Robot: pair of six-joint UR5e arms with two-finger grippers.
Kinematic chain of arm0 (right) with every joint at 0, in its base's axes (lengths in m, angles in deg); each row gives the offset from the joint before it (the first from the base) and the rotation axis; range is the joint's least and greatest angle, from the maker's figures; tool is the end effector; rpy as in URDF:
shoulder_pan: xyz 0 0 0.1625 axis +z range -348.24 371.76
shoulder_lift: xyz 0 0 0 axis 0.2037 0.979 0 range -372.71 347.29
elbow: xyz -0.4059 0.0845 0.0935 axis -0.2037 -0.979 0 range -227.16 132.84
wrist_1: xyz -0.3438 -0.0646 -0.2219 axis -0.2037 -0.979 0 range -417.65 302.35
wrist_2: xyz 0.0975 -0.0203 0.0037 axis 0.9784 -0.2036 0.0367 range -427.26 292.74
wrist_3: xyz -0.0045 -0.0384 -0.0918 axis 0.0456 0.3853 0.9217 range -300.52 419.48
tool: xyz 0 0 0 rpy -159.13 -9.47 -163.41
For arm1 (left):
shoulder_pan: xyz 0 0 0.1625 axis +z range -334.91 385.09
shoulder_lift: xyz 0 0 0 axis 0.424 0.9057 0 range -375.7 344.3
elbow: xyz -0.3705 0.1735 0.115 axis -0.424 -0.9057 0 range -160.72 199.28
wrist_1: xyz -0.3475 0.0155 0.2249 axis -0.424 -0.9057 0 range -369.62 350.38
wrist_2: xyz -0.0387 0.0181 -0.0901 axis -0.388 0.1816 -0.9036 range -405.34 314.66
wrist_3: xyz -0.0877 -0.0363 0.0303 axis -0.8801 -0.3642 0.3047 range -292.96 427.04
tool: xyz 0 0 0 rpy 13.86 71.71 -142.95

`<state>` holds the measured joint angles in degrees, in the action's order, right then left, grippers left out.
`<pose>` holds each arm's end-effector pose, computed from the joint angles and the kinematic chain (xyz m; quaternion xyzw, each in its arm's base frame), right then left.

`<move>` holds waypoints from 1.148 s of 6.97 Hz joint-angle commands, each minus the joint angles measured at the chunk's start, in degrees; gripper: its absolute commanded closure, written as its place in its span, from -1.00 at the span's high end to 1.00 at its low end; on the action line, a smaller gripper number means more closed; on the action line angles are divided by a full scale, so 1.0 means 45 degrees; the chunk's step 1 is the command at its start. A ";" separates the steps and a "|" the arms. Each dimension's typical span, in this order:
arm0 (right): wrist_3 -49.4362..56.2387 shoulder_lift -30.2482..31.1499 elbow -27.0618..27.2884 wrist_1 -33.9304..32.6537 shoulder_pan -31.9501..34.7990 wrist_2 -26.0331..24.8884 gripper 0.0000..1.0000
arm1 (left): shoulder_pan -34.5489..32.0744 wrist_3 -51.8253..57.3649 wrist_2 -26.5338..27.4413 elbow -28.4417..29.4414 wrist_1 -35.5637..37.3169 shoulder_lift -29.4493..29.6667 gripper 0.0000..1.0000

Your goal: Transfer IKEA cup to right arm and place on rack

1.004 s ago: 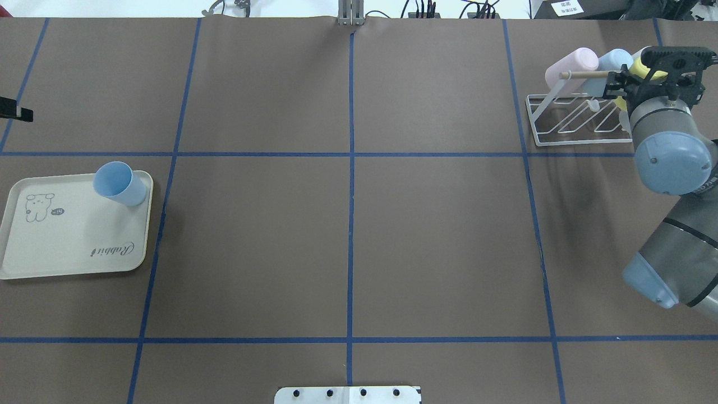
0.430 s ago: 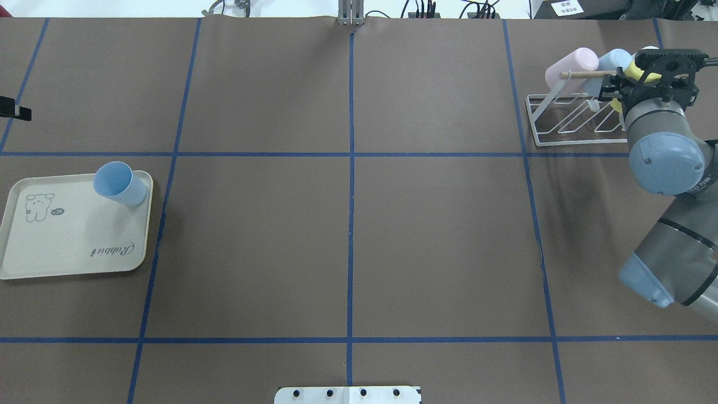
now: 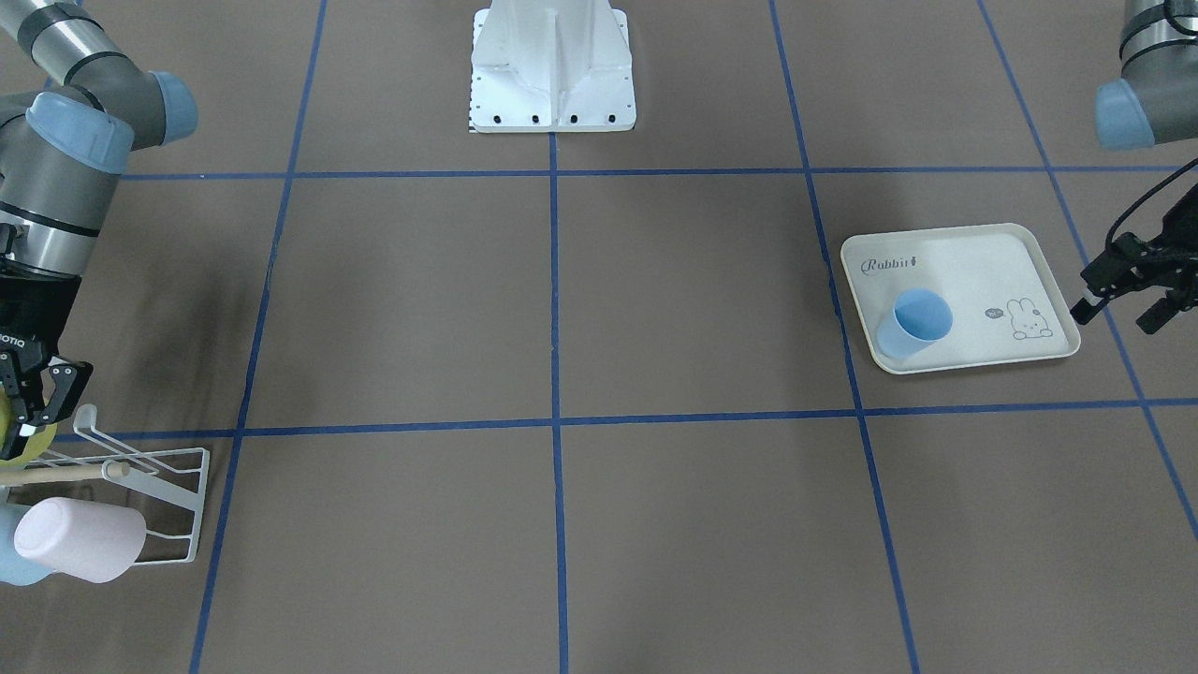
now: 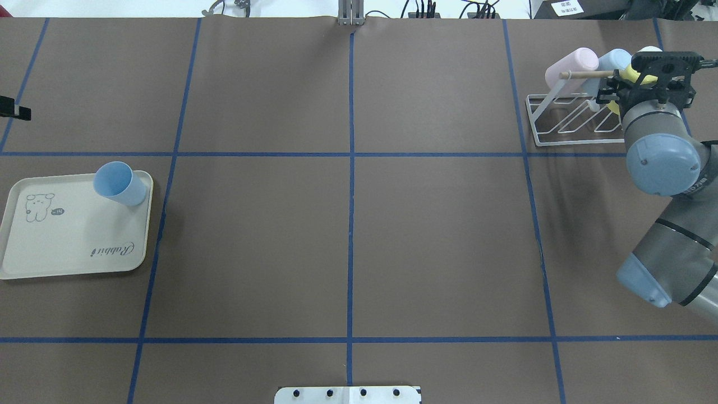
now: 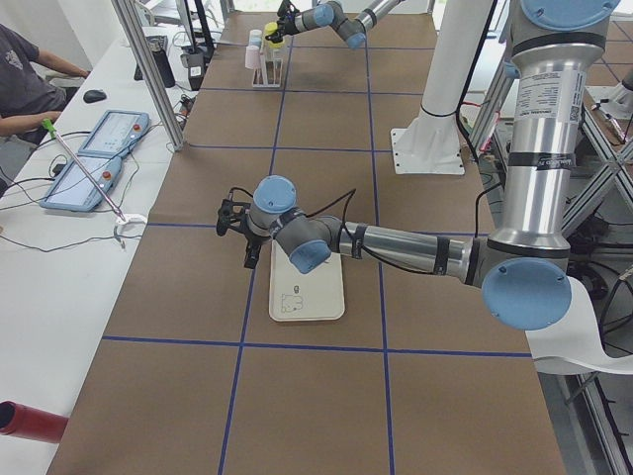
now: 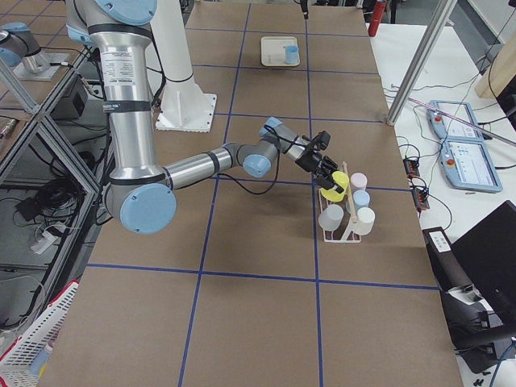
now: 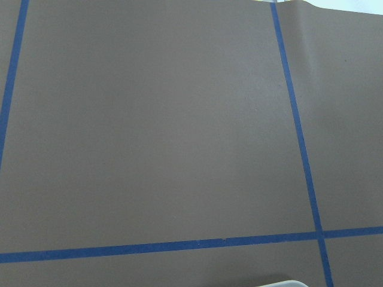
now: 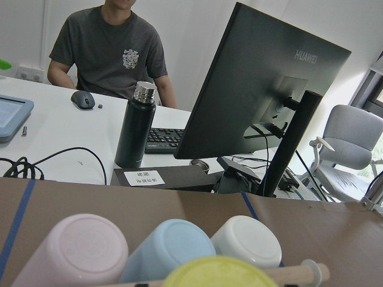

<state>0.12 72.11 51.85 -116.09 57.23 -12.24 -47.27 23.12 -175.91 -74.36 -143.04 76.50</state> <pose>-0.2476 -0.5232 0.4751 0.4466 -0.1213 0.2293 0.8563 0.0951 -0.5248 0.5209 0.1745 0.4709 -0.0531 0.8631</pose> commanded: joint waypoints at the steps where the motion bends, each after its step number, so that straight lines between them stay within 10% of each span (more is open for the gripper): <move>1: 0.0086 -0.0021 0.0048 0.0017 -0.0007 0.0018 1.00 | -0.0014 -0.0005 -0.0007 0.0008 0.0000 0.0019 1.00; 8: -0.2288 0.0193 0.3128 0.0037 0.0111 0.0096 1.00 | 0.0550 -0.0005 0.0032 -0.1339 0.2809 -0.0136 1.00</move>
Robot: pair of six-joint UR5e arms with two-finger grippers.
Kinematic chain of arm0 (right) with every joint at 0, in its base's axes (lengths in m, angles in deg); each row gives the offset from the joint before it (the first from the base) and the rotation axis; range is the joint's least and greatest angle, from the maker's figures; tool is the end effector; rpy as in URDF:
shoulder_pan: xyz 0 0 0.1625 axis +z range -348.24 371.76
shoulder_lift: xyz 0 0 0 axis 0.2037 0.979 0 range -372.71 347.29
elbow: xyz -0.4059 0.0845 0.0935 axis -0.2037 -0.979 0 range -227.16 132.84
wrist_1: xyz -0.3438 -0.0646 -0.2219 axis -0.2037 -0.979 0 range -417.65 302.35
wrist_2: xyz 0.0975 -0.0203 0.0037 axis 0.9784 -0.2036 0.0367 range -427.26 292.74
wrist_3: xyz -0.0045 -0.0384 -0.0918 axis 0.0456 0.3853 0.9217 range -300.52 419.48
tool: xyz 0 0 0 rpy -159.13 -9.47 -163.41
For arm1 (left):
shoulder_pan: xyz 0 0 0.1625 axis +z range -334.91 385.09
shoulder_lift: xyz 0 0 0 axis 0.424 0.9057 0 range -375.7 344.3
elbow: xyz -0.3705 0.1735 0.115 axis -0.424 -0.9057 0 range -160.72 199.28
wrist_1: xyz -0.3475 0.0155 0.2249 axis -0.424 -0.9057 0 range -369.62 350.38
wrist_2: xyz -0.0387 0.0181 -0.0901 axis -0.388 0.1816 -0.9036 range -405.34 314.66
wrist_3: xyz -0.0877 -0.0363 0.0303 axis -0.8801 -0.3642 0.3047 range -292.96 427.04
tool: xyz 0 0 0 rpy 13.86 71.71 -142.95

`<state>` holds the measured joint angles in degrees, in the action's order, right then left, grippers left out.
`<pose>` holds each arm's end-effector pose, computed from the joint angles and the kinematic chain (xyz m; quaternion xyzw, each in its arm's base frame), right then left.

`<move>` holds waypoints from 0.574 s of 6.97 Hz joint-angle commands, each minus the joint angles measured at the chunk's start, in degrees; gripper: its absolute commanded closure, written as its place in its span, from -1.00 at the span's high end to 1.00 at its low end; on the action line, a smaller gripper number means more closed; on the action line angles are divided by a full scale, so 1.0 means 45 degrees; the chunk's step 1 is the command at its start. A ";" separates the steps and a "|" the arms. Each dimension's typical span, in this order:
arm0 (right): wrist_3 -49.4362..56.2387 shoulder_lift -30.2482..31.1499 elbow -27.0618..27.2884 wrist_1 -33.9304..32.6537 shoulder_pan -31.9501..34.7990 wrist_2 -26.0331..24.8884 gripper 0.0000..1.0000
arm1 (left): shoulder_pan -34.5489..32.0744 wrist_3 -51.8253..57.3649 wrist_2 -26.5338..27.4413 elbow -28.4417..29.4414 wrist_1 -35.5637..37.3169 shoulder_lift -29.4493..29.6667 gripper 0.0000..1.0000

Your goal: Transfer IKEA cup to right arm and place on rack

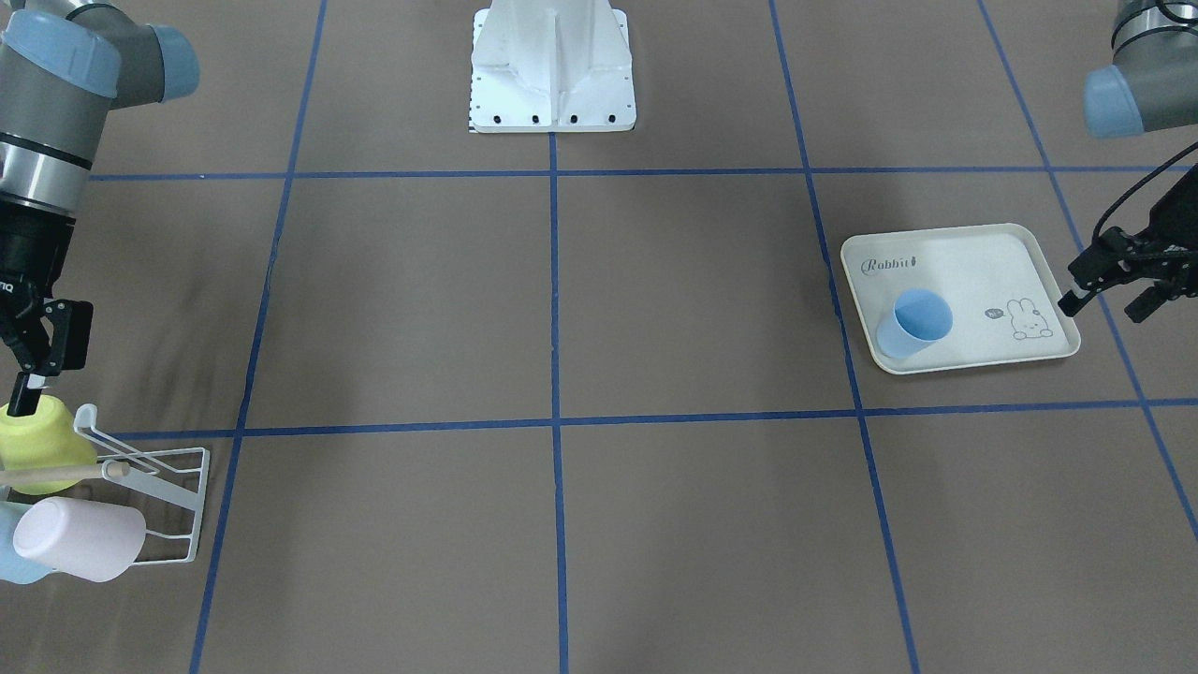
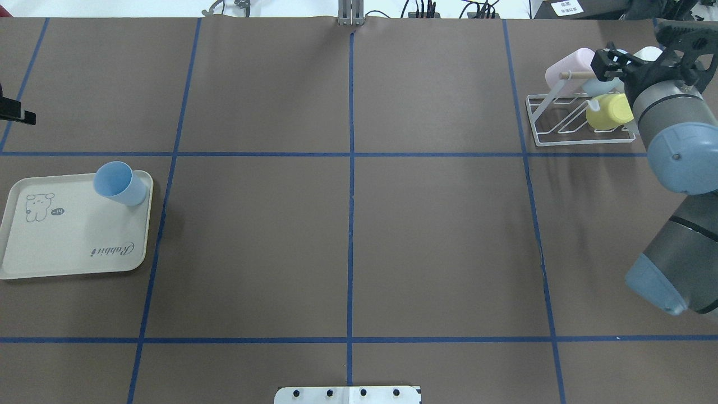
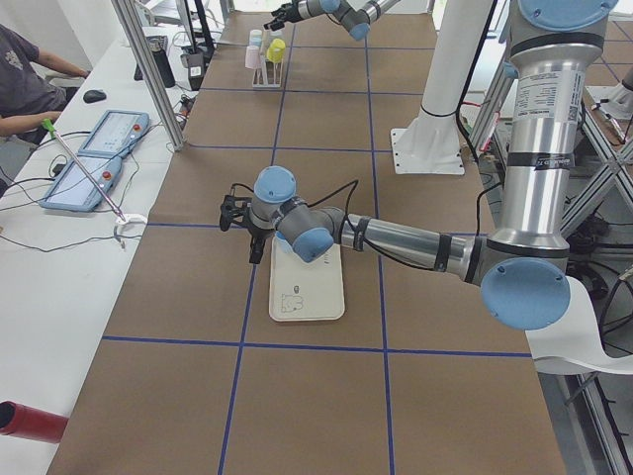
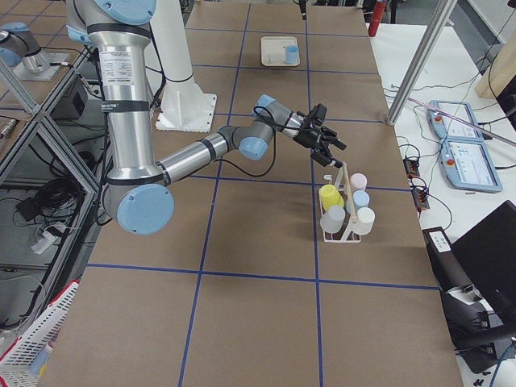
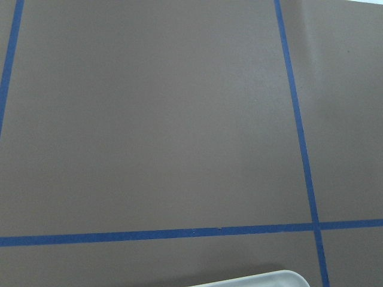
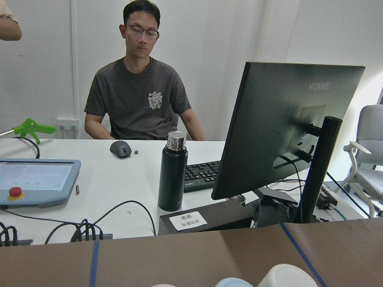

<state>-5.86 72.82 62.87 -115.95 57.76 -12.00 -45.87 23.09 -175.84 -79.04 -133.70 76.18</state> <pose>-0.2200 -0.5014 0.3862 0.4748 -0.2145 0.2941 0.8013 0.1063 -0.5179 0.5023 0.1340 0.4582 -0.0600 0.8767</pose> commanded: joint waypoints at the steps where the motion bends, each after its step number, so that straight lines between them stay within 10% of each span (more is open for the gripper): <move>1: -0.2127 -0.0002 0.1187 0.0064 -0.0028 0.0218 1.00 | 0.0743 -0.0058 0.0074 -0.0298 0.1279 -0.0067 1.00; 4: -0.4322 -0.0003 0.1252 0.3314 -0.0067 0.1154 1.00 | 0.2112 -0.0254 0.0972 -0.0317 0.2046 0.0069 1.00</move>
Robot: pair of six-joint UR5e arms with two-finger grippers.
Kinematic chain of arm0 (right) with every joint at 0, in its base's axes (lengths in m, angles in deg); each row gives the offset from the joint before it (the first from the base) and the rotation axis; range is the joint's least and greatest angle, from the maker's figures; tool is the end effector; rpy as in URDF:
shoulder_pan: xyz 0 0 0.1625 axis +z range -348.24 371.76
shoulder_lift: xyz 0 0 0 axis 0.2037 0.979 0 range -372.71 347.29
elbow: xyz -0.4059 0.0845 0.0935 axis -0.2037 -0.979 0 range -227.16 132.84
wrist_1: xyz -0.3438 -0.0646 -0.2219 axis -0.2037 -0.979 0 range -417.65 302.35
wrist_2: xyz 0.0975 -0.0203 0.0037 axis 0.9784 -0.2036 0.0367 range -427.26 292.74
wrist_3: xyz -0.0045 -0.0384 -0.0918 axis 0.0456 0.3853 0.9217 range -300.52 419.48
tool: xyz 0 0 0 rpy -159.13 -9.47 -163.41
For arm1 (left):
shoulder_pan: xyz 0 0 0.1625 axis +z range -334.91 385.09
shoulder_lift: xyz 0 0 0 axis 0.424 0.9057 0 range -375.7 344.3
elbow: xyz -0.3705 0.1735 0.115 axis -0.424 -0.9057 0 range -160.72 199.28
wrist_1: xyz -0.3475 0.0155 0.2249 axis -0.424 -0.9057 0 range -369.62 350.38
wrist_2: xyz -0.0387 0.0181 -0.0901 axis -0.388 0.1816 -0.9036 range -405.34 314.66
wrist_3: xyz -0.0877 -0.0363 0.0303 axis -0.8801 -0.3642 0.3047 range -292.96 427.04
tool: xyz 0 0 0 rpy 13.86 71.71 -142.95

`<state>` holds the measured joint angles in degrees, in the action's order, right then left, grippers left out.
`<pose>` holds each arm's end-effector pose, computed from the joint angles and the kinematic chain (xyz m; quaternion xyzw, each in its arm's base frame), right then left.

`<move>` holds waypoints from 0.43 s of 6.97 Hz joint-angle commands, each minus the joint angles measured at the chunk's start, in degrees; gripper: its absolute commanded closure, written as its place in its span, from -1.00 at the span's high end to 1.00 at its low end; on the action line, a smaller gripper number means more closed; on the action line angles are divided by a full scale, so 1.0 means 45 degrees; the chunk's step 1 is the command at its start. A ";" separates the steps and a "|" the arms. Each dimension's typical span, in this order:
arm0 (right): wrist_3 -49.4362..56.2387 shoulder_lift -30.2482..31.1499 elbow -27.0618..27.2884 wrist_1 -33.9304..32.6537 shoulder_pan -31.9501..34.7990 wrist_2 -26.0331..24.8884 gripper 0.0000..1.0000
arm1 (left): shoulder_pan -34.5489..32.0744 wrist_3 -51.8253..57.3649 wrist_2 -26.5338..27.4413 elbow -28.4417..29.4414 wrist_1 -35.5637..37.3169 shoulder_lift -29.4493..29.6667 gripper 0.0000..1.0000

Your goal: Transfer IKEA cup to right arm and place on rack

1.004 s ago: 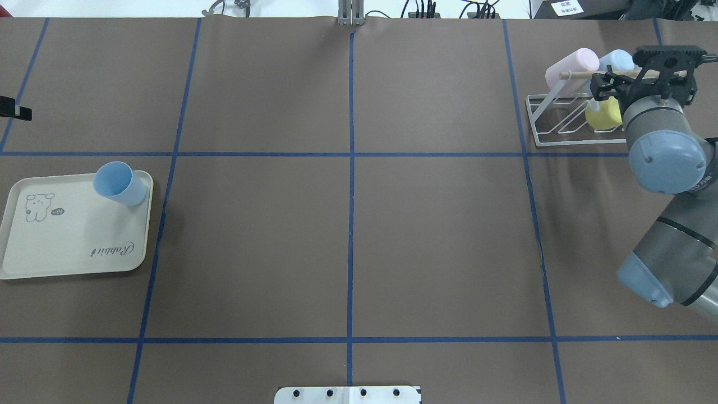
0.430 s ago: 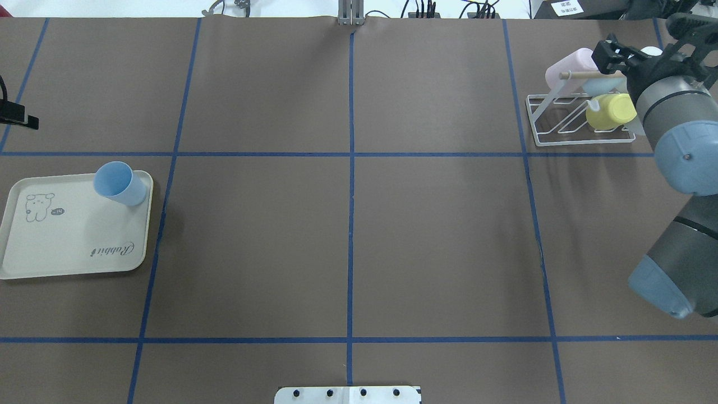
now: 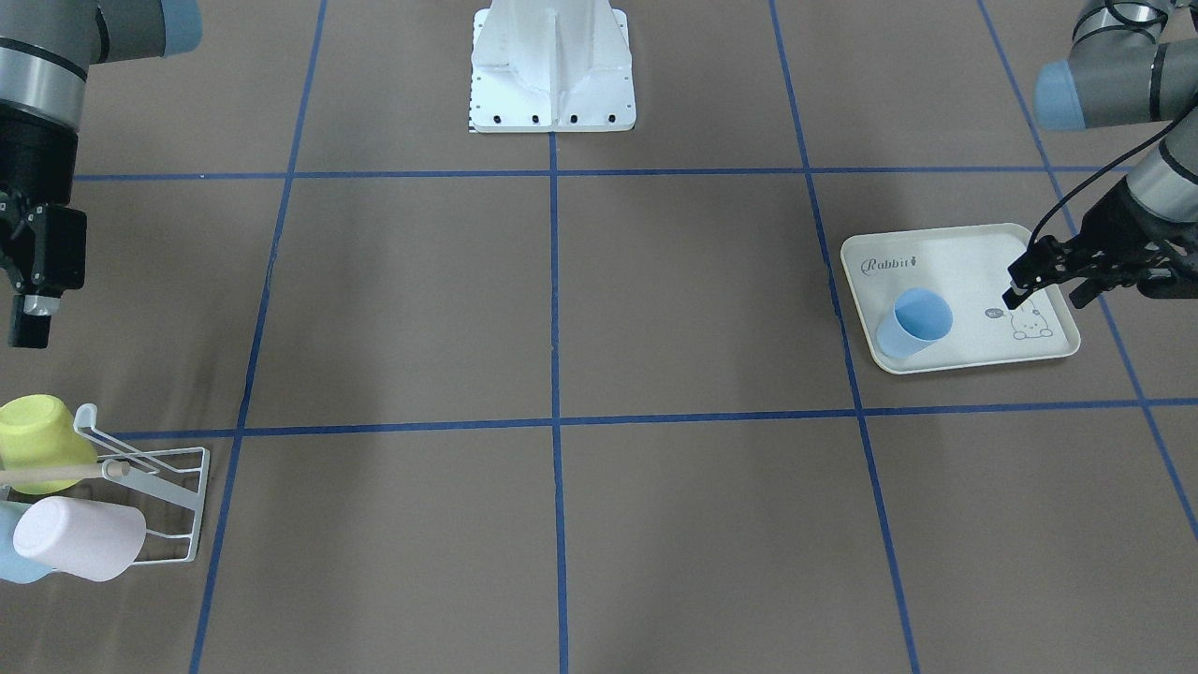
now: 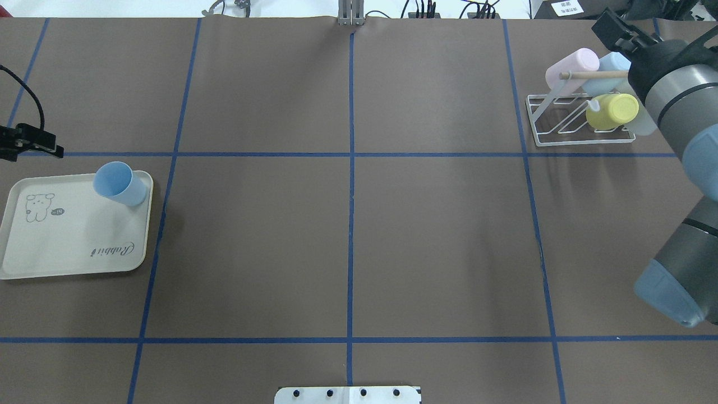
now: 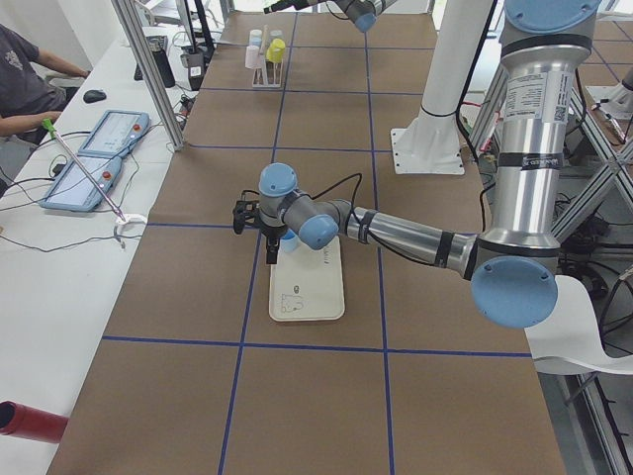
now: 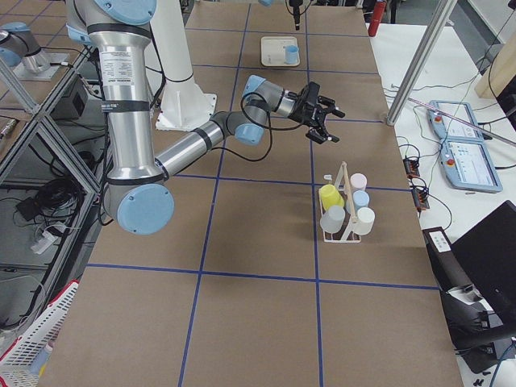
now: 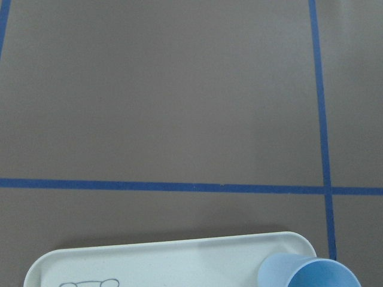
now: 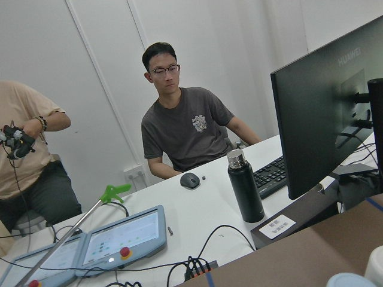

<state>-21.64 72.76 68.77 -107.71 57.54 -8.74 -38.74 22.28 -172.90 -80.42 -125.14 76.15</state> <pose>-0.2055 -0.4769 0.3219 0.4516 -0.3911 0.3973 0.6965 0.1666 -0.5033 0.5115 0.0680 0.4233 -0.0439 0.9024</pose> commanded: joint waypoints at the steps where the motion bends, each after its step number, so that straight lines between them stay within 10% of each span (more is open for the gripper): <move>1: -0.1419 0.0011 -0.0156 0.2250 -0.0173 0.0567 1.00 | 0.0550 -0.0072 0.0319 -0.0012 0.0143 0.0076 1.00; 3: -0.2906 -0.0145 -0.0235 0.3385 -0.0815 0.0588 1.00 | 0.0959 -0.0072 0.0319 0.0027 0.0259 0.0290 1.00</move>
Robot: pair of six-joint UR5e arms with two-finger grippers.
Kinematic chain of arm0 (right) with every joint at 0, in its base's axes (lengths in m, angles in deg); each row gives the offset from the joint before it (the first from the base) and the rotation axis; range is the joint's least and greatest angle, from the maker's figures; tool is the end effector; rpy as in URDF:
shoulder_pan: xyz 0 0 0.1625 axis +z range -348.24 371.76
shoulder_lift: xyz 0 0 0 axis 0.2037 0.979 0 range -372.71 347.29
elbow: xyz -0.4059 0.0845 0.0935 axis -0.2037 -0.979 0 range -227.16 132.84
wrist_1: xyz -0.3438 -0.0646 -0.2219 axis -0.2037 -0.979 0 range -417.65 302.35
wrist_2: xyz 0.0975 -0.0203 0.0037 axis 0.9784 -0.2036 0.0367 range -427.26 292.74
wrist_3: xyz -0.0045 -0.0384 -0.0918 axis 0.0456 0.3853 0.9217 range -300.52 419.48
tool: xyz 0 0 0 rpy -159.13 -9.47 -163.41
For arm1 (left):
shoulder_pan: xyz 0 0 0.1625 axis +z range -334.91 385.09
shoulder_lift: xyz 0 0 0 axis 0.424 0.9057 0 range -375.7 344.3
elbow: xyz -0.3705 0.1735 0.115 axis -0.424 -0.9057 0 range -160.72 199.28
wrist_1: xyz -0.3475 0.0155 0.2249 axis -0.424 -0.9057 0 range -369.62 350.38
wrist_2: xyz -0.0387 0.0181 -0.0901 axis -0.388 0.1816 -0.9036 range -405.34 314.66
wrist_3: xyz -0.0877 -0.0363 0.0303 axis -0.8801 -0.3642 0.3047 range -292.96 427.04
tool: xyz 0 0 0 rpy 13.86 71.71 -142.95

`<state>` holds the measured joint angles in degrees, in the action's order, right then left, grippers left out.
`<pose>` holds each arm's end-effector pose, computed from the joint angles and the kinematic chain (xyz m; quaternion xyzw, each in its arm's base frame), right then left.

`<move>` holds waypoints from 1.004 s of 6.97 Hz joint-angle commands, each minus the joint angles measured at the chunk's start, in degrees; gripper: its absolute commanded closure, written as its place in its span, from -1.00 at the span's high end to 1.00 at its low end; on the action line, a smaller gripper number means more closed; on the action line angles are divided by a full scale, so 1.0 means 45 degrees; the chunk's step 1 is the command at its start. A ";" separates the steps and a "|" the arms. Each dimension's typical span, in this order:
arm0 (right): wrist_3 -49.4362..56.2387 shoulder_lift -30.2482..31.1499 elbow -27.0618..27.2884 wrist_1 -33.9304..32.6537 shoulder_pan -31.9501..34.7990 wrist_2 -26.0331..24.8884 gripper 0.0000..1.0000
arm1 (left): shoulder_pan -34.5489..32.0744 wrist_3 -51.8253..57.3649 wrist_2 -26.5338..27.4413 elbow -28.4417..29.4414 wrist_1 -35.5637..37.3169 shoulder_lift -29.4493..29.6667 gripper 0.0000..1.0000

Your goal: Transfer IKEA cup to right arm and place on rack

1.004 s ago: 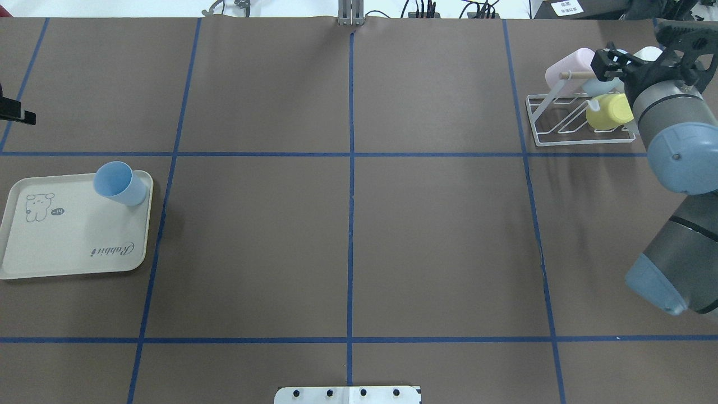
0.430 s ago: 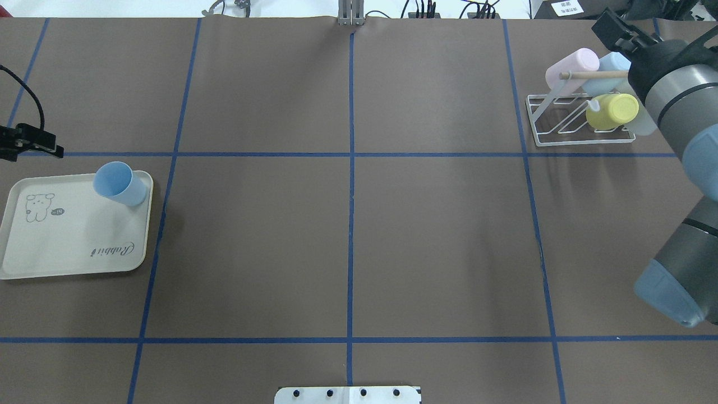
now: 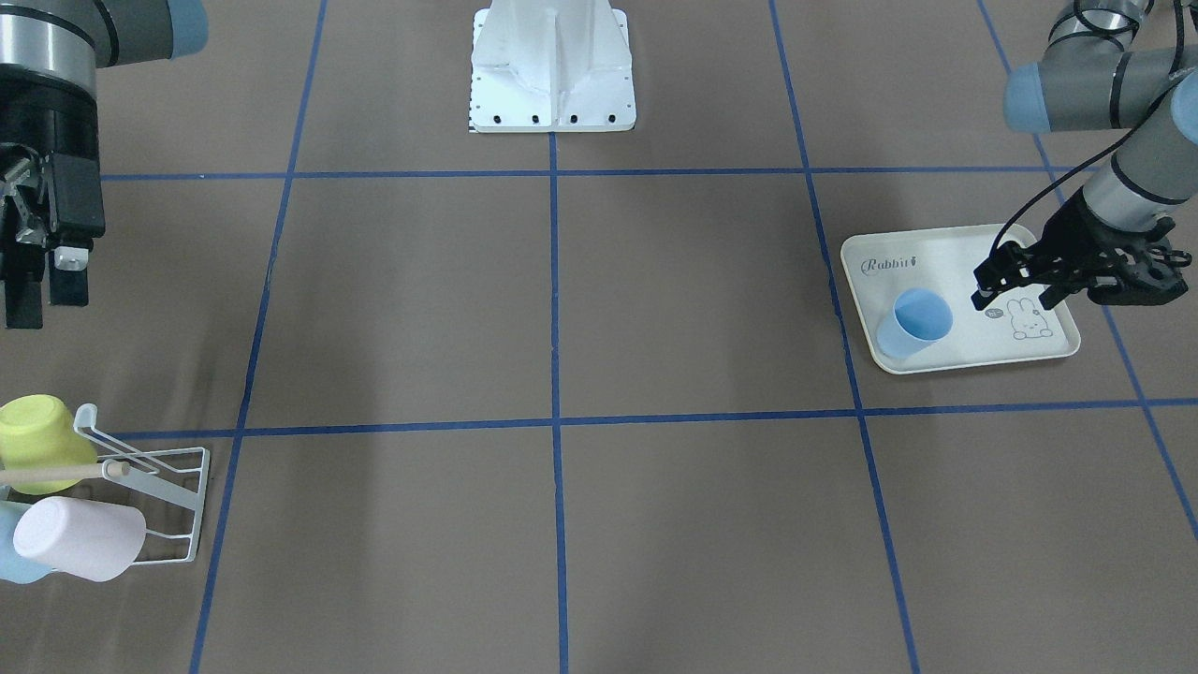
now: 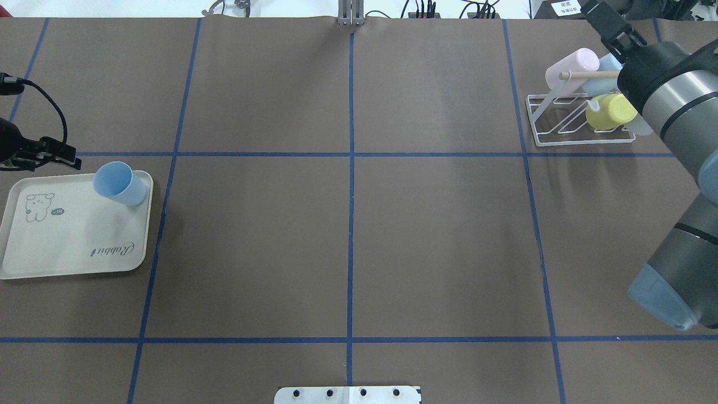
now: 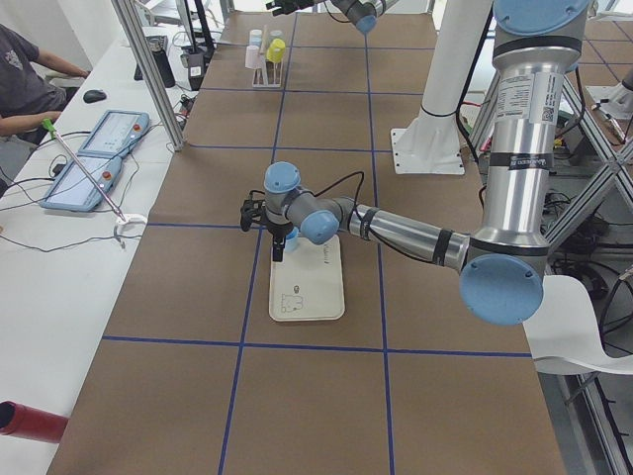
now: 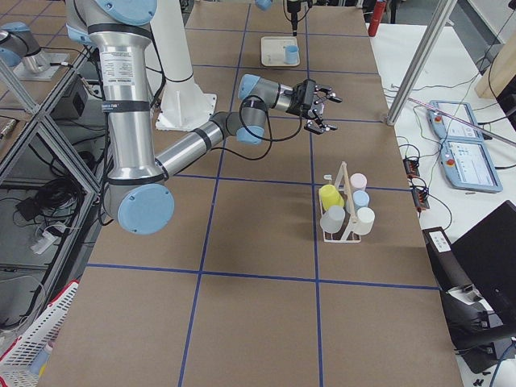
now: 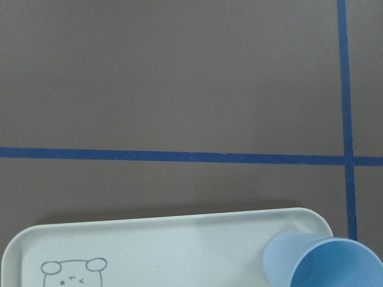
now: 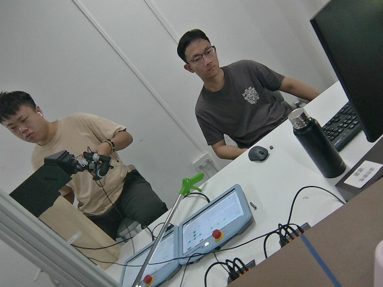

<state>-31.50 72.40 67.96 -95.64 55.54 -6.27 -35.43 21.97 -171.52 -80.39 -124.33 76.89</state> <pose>-0.2180 -0.4604 0.3031 0.4078 -0.5225 0.4302 0.6129 0.1963 -0.4984 0.5079 0.0614 0.4169 -0.0247 0.9065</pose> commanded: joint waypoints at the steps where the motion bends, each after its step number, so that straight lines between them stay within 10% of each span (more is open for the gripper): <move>1: -0.1125 -0.0084 -0.0095 0.1250 -0.0685 0.0020 1.00 | 0.0399 -0.0100 0.0032 0.0020 0.0294 0.0378 1.00; 7: -0.1129 -0.0123 -0.0348 0.1705 -0.1117 0.0039 1.00 | 0.1259 -0.0608 0.0579 0.0409 0.0336 0.0693 0.96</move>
<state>-36.58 71.96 66.74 -88.06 50.67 -6.16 -30.38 19.29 -169.52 -79.22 -122.83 79.73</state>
